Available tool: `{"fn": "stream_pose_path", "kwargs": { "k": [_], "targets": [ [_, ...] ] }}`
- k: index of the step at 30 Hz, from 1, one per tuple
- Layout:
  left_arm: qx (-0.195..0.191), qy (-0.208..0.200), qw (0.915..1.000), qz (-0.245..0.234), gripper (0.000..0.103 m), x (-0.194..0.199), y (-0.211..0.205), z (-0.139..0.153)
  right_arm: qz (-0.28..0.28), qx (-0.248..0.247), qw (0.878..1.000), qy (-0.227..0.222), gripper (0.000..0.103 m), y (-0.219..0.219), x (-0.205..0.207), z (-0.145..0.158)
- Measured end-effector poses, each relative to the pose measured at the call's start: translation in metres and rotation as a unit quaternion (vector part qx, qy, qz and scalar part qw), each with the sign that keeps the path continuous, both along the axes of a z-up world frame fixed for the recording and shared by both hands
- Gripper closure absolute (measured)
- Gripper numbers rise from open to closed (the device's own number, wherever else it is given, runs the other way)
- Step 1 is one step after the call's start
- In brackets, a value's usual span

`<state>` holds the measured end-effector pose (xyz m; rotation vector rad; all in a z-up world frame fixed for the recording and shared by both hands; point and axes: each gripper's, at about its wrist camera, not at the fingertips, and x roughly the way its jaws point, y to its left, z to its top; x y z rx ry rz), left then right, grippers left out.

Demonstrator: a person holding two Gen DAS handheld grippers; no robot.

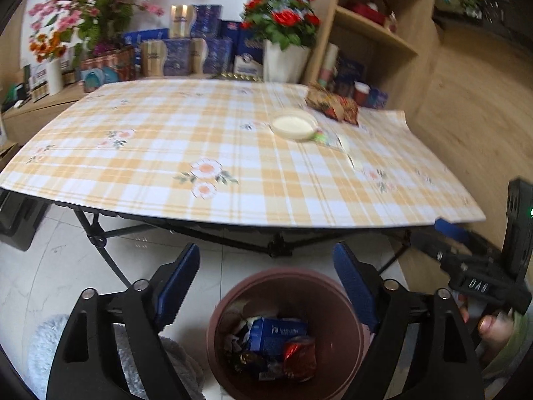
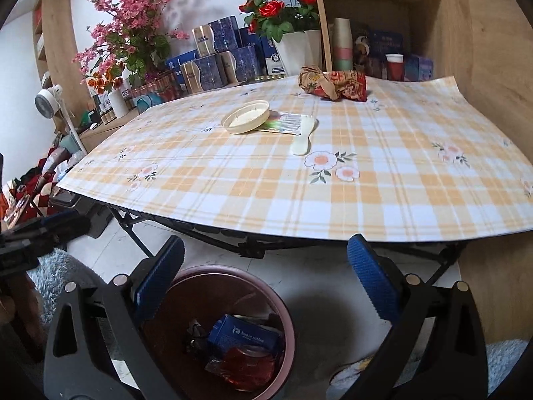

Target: Collect trash

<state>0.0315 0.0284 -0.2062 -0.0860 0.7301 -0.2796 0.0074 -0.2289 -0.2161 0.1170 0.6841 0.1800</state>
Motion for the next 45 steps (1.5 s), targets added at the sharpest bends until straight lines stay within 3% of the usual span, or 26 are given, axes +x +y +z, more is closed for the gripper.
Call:
{"fn": "stream_pose_path", "kwargs": {
  "k": [6,16,22,25,30,37,41,45],
  "targets": [
    [-0.003,0.003,0.9997,0.025,0.018,0.006,0.004,-0.001,-0.003,0.028,0.999,0.021,0.006,-0.008,0.015,-0.005],
    [0.005,0.014,0.9995,0.029,0.017,0.014,0.0,-0.007,0.007,0.059,0.998,0.013,0.006,-0.01,0.023,0.0],
    [0.013,0.02,0.9997,-0.004,0.017,0.021,-0.013,-0.007,-0.006,0.049,0.999,0.014,0.006,-0.02,0.033,0.006],
    [0.016,0.017,0.9992,-0.032,0.015,0.028,-0.019,-0.003,-0.03,0.046,0.998,0.026,0.006,-0.041,0.044,0.023],
    [0.034,0.002,0.9973,-0.065,0.015,0.062,-0.034,0.005,-0.055,0.028,0.998,0.022,0.006,-0.076,0.059,0.041],
    [-0.039,0.011,0.9978,-0.053,0.015,0.119,-0.047,0.002,-0.035,-0.002,0.997,0.063,0.006,-0.083,0.104,0.028],
    [-0.051,0.014,0.9974,-0.049,0.015,0.14,-0.046,0.001,-0.011,-0.025,0.996,0.079,0.023,-0.065,0.135,0.018],
    [-0.056,0.026,0.9975,-0.033,0.015,0.157,-0.035,-0.003,-0.004,-0.02,0.996,0.088,0.033,-0.044,0.171,0.012]
  ]
}}
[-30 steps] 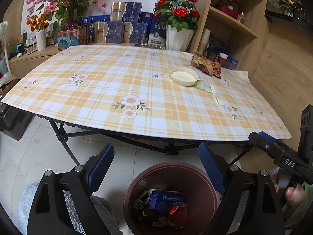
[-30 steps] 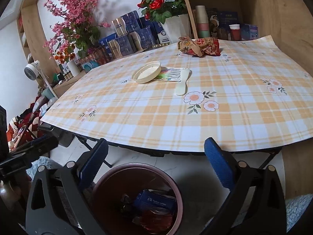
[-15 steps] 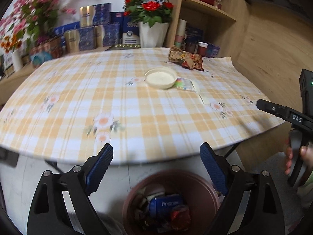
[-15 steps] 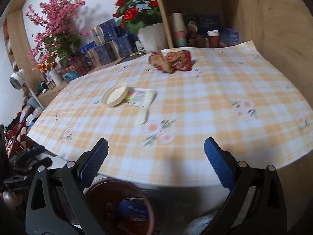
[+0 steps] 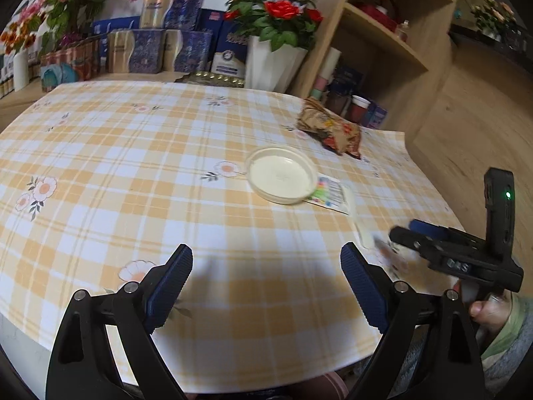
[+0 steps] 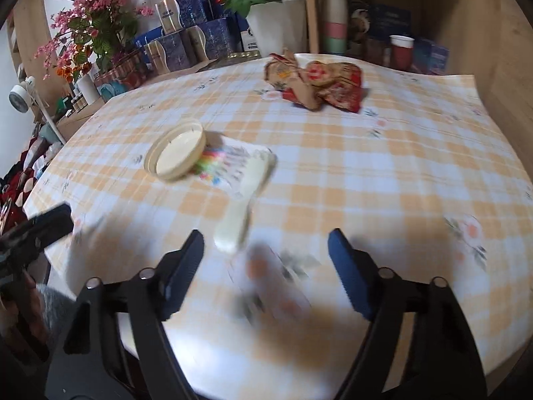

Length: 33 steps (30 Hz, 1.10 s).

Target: Collect trash

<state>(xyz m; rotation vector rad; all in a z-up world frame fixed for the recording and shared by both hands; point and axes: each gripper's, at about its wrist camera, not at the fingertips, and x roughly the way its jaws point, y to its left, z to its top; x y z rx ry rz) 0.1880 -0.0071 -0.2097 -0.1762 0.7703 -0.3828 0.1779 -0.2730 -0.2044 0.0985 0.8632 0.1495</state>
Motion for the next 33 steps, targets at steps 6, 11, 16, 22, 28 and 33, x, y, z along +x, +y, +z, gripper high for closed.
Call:
{"fn": "stream_pose_path", "kwargs": {
  "k": [6,11,16,22,28,33],
  "targets": [
    [-0.008,0.011,0.9998,0.017,0.015,0.007,0.021,-0.008,-0.016,-0.004,1.0,0.02,0.05,0.019,0.05,-0.007],
    [-0.027,0.013,0.999,0.034,0.015,0.012,0.034,-0.01,-0.047,0.029,0.997,0.047,0.061,0.009,0.073,-0.019],
    [-0.03,-0.001,0.9991,0.028,0.015,0.012,0.033,-0.008,-0.038,0.019,0.999,0.033,0.063,0.014,0.081,-0.02],
    [-0.035,0.001,0.9992,0.02,0.015,0.013,0.03,-0.006,-0.031,0.018,0.999,0.025,0.078,0.018,0.079,-0.021],
    [-0.03,0.013,0.9994,0.01,0.015,0.019,0.021,-0.008,-0.032,0.04,0.998,-0.02,0.078,0.014,0.052,-0.005],
    [-0.009,0.034,0.9992,-0.02,0.009,0.052,-0.004,-0.012,-0.053,0.068,0.995,-0.042,0.078,-0.002,0.029,0.002]
  ]
}}
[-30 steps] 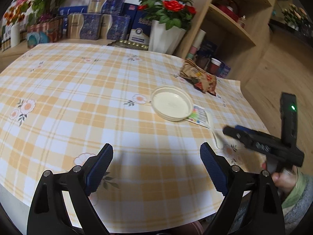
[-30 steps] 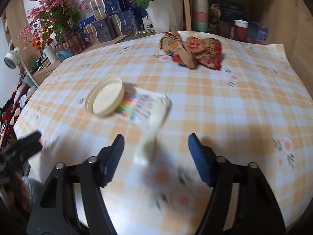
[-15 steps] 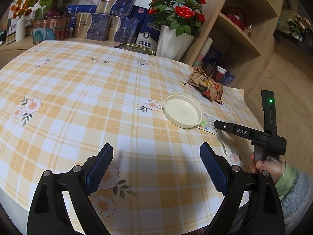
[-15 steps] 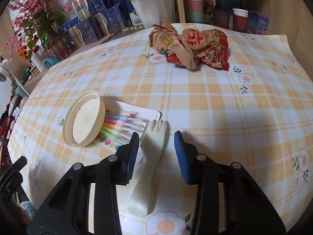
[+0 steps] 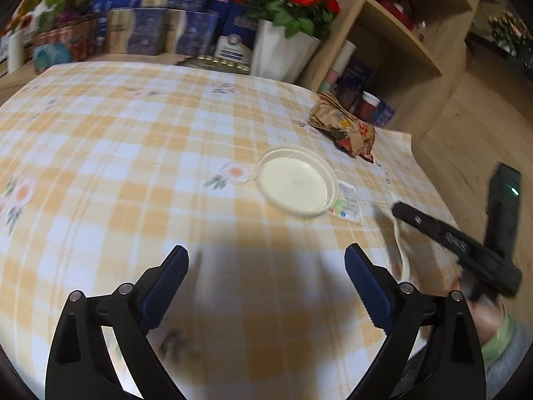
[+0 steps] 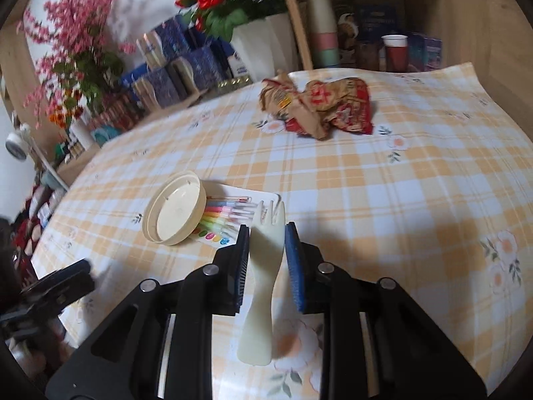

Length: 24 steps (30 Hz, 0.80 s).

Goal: Collect trash
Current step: 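Grasp the white plastic fork with the right tool while the left tool grasps the round white lid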

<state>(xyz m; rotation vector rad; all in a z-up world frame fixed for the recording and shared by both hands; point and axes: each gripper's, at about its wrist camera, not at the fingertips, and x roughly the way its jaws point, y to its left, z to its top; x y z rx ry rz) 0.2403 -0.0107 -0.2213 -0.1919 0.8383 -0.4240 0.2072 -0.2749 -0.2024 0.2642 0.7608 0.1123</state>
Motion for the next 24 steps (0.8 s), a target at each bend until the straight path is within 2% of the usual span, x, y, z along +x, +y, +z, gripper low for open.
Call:
{"fn": "stream_pose_path", "kwargs": {
  "k": [4,7,11,19,20,21,24],
  "targets": [
    [0.027,0.006,0.9993,-0.024,0.006,0.031,-0.025,-0.001,-0.013,0.034,0.999,-0.034,0.078,-0.013,-0.018,0.0],
    [0.06,0.015,0.9975,-0.034,0.006,0.053,-0.046,-0.006,-0.015,0.042,0.998,-0.054,0.078,-0.018,-0.027,-0.001],
    [0.099,0.029,0.9934,-0.049,0.006,0.071,-0.066,-0.015,-0.014,0.052,0.997,-0.057,0.078,-0.021,-0.028,-0.003],
    [0.142,0.026,0.9875,-0.064,0.006,0.082,-0.086,-0.022,0.003,0.065,0.996,-0.06,0.078,-0.021,-0.032,-0.008],
    [0.139,0.024,0.9878,-0.066,0.007,0.082,-0.086,-0.022,0.005,0.065,0.996,-0.059,0.078,-0.021,-0.032,-0.009],
    [0.134,0.017,0.9886,-0.065,0.02,0.081,-0.085,-0.02,0.006,0.066,0.996,-0.059,0.078,-0.021,-0.032,-0.009],
    [0.145,0.001,0.9875,-0.062,0.02,0.075,-0.086,-0.014,0.003,0.078,0.995,-0.057,0.078,-0.024,-0.033,-0.009]
  ]
}}
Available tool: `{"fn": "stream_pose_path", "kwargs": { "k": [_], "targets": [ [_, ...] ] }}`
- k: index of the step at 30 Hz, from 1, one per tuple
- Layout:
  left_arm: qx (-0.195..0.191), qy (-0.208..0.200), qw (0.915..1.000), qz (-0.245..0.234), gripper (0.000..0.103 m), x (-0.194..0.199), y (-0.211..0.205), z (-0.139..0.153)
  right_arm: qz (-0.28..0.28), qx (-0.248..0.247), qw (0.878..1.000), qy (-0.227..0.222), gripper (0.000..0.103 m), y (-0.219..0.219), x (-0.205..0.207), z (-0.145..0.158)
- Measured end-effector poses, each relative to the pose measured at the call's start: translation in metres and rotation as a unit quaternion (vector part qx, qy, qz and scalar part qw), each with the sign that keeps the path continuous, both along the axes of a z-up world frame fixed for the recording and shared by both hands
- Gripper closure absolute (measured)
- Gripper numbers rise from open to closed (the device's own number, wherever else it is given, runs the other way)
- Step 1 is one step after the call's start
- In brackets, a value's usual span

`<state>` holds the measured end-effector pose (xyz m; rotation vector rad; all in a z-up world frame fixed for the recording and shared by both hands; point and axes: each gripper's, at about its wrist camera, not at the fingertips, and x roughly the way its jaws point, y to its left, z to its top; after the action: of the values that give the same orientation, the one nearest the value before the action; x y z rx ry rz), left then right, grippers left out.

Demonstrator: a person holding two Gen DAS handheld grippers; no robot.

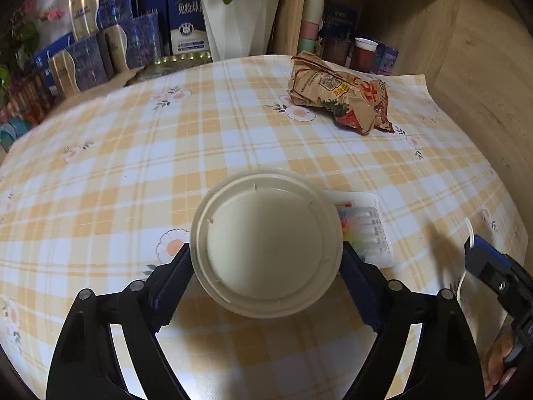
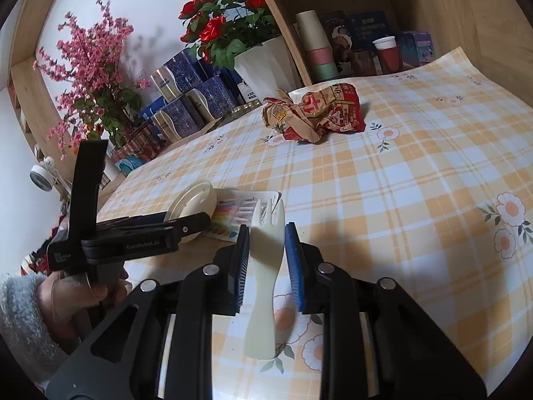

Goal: Collect trash
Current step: 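Grasp the white plastic fork with the right tool while the left tool grasps the round white lid, then carry the white fork and round white lid down over the brown bin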

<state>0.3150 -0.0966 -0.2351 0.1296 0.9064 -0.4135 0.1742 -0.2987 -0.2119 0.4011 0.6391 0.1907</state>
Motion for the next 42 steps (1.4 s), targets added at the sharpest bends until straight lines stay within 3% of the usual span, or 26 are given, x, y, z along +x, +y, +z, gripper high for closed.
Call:
{"fn": "stream_pose_path", "kwargs": {
  "k": [5,10,14,25,35,42],
  "targets": [
    [0.001,-0.027,0.9995,-0.014,0.02,-0.03,0.005,0.017,-0.005,0.023,1.0,0.003,0.078,-0.007,-0.001,0.0],
    [-0.076,-0.019,0.9963,0.034,0.02,-0.076,0.035,0.043,-0.005,0.012,1.0,-0.003,0.078,-0.006,-0.005,0.01],
    [-0.1,-0.028,0.9929,0.059,0.02,-0.118,0.058,0.056,-0.003,0.008,1.0,-0.003,0.078,0.002,-0.013,0.017],
    [-0.085,-0.033,0.9934,0.069,0.02,-0.213,0.107,0.062,0.016,-0.025,1.0,0.006,0.078,0.032,-0.063,0.033],
    [-0.104,-0.045,0.9912,0.068,0.02,-0.255,0.127,0.067,0.042,-0.055,0.997,0.021,0.078,0.065,-0.116,0.041],
    [-0.116,-0.04,0.9897,0.075,0.02,-0.277,0.137,0.055,0.082,-0.101,0.991,0.035,0.078,0.095,-0.15,0.035]
  ]
}}
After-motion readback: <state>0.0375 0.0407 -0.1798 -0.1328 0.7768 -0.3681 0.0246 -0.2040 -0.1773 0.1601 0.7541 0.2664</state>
